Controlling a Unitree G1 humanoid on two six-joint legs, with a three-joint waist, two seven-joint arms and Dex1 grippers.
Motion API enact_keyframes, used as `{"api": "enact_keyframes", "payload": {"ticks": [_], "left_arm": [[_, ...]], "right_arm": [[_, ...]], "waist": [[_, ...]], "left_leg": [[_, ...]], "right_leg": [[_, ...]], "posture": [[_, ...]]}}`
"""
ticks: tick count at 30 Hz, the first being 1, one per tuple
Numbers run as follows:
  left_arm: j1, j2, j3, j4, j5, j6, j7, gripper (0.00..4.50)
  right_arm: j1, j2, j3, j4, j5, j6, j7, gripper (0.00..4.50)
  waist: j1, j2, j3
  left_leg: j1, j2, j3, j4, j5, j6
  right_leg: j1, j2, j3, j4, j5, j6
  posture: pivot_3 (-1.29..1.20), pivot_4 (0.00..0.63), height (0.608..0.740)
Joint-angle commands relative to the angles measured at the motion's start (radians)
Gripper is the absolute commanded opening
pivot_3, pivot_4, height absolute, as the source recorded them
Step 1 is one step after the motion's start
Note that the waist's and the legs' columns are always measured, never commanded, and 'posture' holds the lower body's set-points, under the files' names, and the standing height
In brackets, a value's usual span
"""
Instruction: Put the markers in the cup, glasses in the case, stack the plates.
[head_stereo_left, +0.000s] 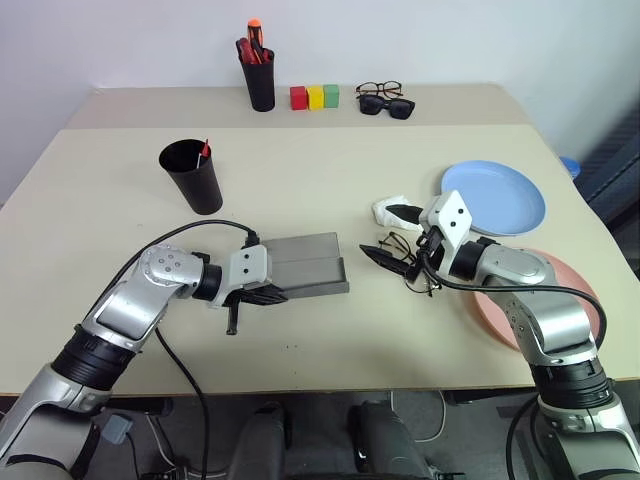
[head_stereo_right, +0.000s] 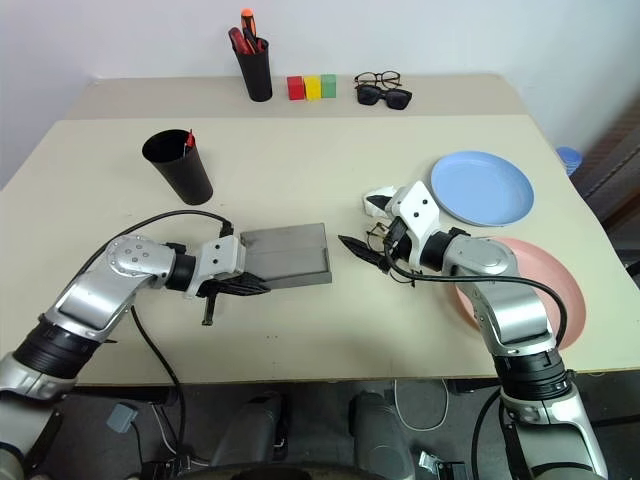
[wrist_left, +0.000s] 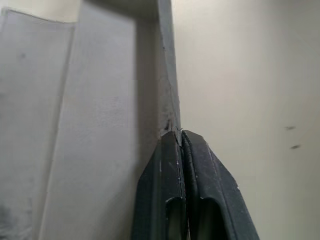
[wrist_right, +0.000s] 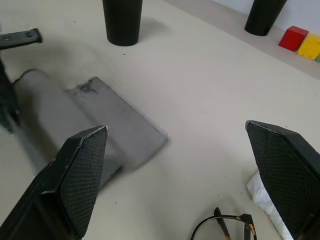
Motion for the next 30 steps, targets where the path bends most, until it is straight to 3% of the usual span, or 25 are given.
{"api": "enact_keyframes", "payload": {"ticks": [1, 4, 5, 7, 11, 15, 18, 30], "left_arm": [[-0.049, -0.009, 0.008, 0.059, 0.028, -0.081, -0.044, 0.08], [-0.101, -0.027, -0.007, 0.140, 0.024, -0.090, -0.118, 0.08], [-0.115, -0.032, -0.011, 0.165, 0.031, -0.096, -0.132, 0.31], [-0.132, -0.047, -0.010, 0.200, 0.046, -0.115, -0.136, 0.93], [-0.149, -0.099, 0.042, 0.234, 0.044, -0.158, -0.075, 2.80], [-0.142, -0.115, 0.095, 0.196, -0.009, -0.106, -0.067, 2.80], [-0.065, -0.090, 0.181, 0.068, -0.097, -0.040, -0.055, 2.80], [0.292, -0.048, 0.361, -0.252, -0.171, 0.077, 0.120, 2.80]], "right_arm": [[-0.015, -0.007, -0.017, -0.029, 0.011, -0.007, 0.008, 4.50], [-0.023, -0.023, -0.023, -0.017, 0.010, 0.000, 0.020, 4.50], [-0.023, -0.033, -0.028, -0.017, 0.010, 0.011, 0.024, 4.50], [-0.021, -0.053, -0.036, -0.020, 0.010, 0.033, 0.027, 4.50], [-0.005, -0.126, -0.057, -0.051, 0.008, 0.136, 0.010, 4.50], [0.012, -0.157, -0.090, -0.076, 0.029, 0.209, -0.003, 4.50], [0.042, -0.203, -0.083, -0.109, 0.014, 0.315, -0.026, 4.50], [0.004, -0.133, -0.026, -0.066, -0.023, 0.495, -0.172, 4.50]], "waist": [[0.000, 0.000, 0.000], [0.000, 0.000, 0.000], [0.000, 0.000, 0.000], [0.000, 0.000, 0.000], [0.002, 0.000, 0.000], [-0.001, 0.000, 0.000], [-0.004, 0.000, 0.000], [0.003, 0.000, 0.000]], "left_leg": [[0.000, 0.000, 0.000, 0.000, 0.000, 0.000], [0.000, 0.000, 0.002, 0.000, 0.000, 0.000], [0.000, 0.000, 0.002, 0.001, 0.000, 0.000], [-0.001, 0.000, 0.002, 0.001, 0.000, 0.000], [-0.001, 0.000, 0.002, 0.002, -0.001, 0.001], [-0.001, 0.000, 0.001, 0.002, -0.001, 0.001], [-0.001, 0.001, -0.001, 0.002, -0.001, 0.001], [0.000, 0.001, -0.001, 0.003, -0.001, 0.002]], "right_leg": [[0.000, 0.000, 0.000, 0.000, 0.000, 0.000], [0.000, 0.000, 0.000, 0.000, 0.000, 0.000], [0.000, 0.000, -0.001, 0.000, 0.000, 0.000], [0.000, 0.000, 0.000, 0.000, 0.000, 0.000], [0.000, 0.000, -0.001, 0.000, 0.000, 0.000], [0.000, 0.000, 0.000, 0.000, 0.000, 0.000], [0.000, 0.000, 0.000, 0.001, 0.000, 0.000], [0.001, -0.001, 0.001, 0.000, 0.000, 0.000]], "posture": [[0.00, 0.150, 0.740], [0.00, 0.150, 0.740], [0.00, 0.150, 0.740], [0.00, 0.150, 0.740], [0.00, 0.150, 0.740], [0.00, 0.150, 0.740], [0.00, 0.150, 0.740], [0.00, 0.150, 0.740]]}}
